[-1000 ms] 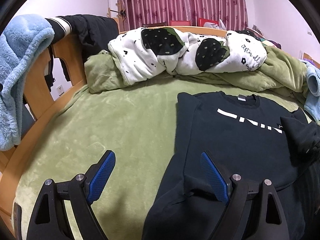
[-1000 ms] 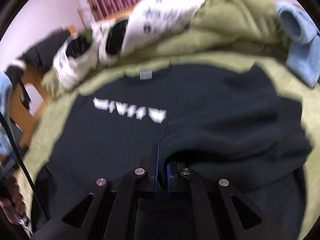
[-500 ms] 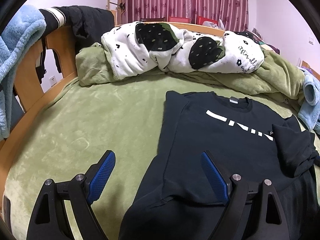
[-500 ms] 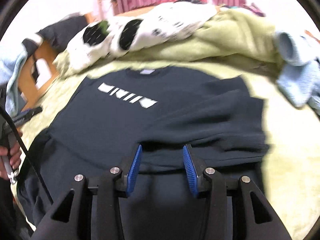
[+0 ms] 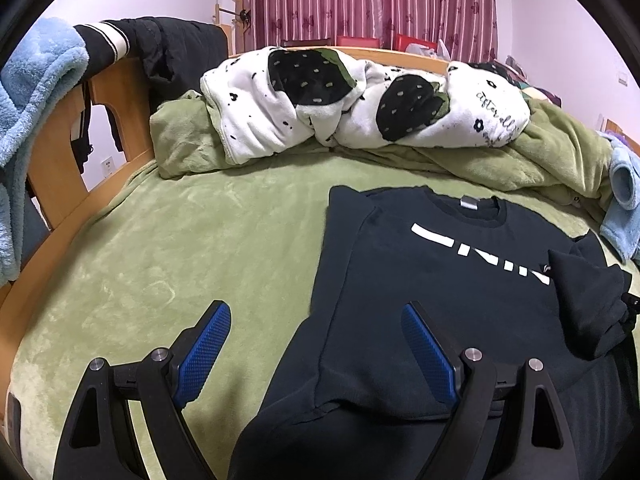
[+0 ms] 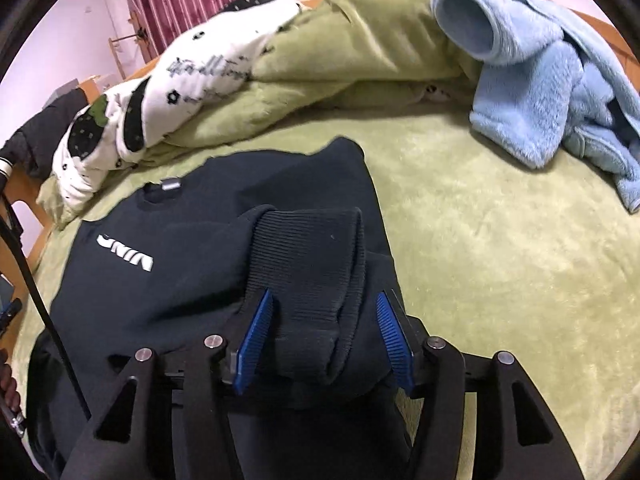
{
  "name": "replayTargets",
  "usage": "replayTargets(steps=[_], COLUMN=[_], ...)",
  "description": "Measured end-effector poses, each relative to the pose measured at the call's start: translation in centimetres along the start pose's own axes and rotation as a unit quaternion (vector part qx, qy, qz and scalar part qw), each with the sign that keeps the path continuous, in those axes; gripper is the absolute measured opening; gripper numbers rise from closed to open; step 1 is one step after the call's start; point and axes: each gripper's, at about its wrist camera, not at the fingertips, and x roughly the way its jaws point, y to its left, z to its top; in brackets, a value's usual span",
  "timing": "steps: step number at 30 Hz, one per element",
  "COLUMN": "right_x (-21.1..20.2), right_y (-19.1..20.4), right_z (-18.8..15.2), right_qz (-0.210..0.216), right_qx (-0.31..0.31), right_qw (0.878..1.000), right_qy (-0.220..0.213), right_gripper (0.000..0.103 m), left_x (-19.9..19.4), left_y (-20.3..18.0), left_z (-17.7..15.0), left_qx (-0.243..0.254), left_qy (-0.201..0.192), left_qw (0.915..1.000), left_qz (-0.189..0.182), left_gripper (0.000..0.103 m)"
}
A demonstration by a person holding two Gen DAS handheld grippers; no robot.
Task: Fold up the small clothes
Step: 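Grasp the ribbed cuff on the folded side with the right gripper, then lay the cuff flat on the folded shirt and open the right gripper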
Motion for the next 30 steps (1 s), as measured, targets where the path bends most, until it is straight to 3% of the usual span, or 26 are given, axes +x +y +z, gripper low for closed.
replayTargets(steps=[4,7,8,12,16,23,30], right_x=[1.0,0.6,0.4,-1.3,-3.9,-8.1,-7.2], right_y=[0.0,0.8,1.0,1.3,2.6,10.6,19.8], right_z=[-0.9,-1.0,-0.9,-0.7,-0.4,0.2,0.1], right_qz=[-0.001,-0.007,-0.01,0.012,0.05,0.09,0.149], right_qx=[0.005,-0.016,-0.022,-0.019,-0.01,-0.06,-0.076], right_qw=[1.0,1.0,0.999,0.999,0.997,0.991,0.984], right_qy=[-0.011,-0.024,-0.026,-0.038,-0.051,-0.075,-0.058], right_gripper=[0.052,0.035,0.022,0.007,0.006,0.005,0.005], left_x=[0.6,0.8,0.7,0.4,-0.3,-1.1,-1.9], left_y=[-0.3,-0.4,-0.4,-0.2,0.6,2.7,5.2], left_z=[-0.2,-0.3,-0.3,-0.3,-0.2,-0.3,-0.2], left_qx=[0.008,0.01,0.01,0.004,-0.009,-0.024,-0.046], left_qy=[0.005,0.007,0.007,0.004,-0.001,0.003,0.001], left_qw=[1.0,0.9999,0.9999,1.0,0.9999,0.9996,0.9988], left_qz=[0.002,0.002,0.001,-0.002,-0.011,-0.014,-0.018], left_gripper=[0.087,0.087,0.087,0.087,0.087,0.087,0.087])
